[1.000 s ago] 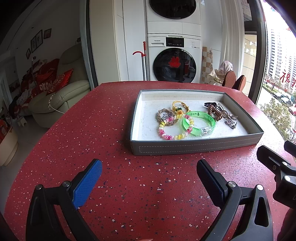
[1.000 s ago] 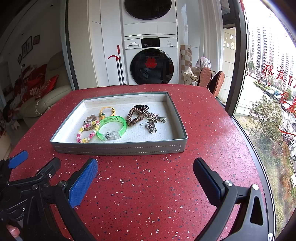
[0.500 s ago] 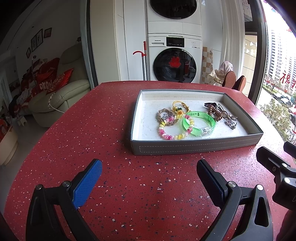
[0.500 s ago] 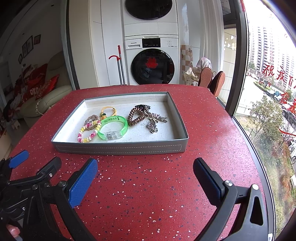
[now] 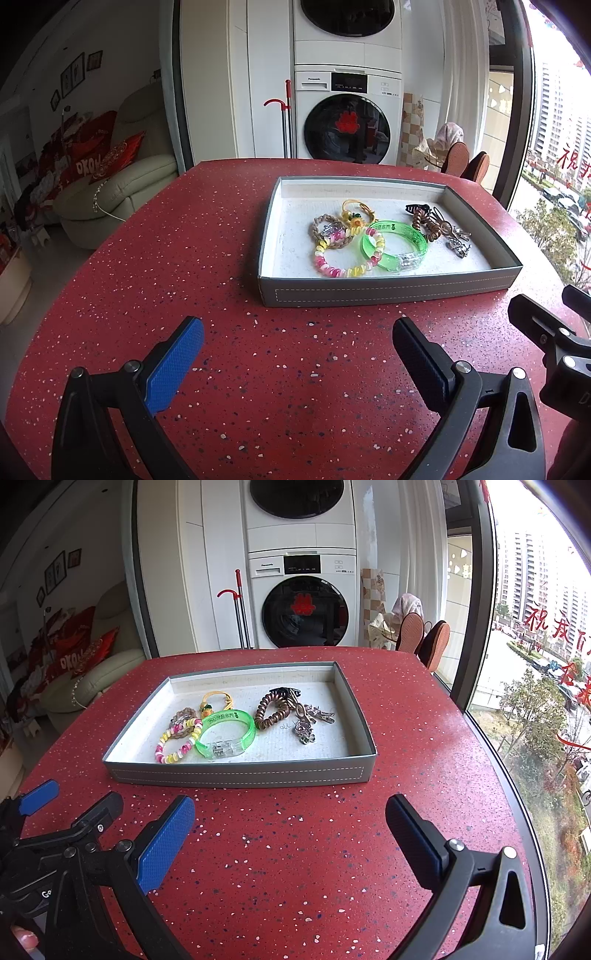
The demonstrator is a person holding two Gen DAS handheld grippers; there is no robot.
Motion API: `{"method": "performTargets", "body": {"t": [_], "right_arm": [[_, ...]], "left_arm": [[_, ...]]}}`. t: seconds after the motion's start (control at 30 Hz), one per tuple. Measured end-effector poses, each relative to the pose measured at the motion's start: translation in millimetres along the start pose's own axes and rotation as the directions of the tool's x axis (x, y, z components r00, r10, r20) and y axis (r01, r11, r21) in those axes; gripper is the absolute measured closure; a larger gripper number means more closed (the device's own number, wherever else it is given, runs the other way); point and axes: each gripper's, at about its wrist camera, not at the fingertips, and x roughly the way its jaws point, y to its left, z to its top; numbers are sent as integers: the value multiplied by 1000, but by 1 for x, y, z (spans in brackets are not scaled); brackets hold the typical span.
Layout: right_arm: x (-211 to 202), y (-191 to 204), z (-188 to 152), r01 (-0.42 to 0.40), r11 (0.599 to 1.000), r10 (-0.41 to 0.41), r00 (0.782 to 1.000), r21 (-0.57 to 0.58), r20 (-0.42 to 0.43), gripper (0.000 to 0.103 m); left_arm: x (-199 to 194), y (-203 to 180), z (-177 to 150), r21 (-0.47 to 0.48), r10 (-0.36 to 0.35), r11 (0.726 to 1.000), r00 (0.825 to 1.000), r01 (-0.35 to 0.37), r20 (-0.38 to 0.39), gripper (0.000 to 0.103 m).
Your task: Organize jewelry
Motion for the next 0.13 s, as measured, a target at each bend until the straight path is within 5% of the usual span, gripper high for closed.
{"method": "performTargets", "body": {"t": [0.13], "right_arm": [[0,0,0,-1,1000,1,1000,-1,1,0]], "left_arm": [[0,0,0,2,-6,1000,1000,6,1,0]]}}
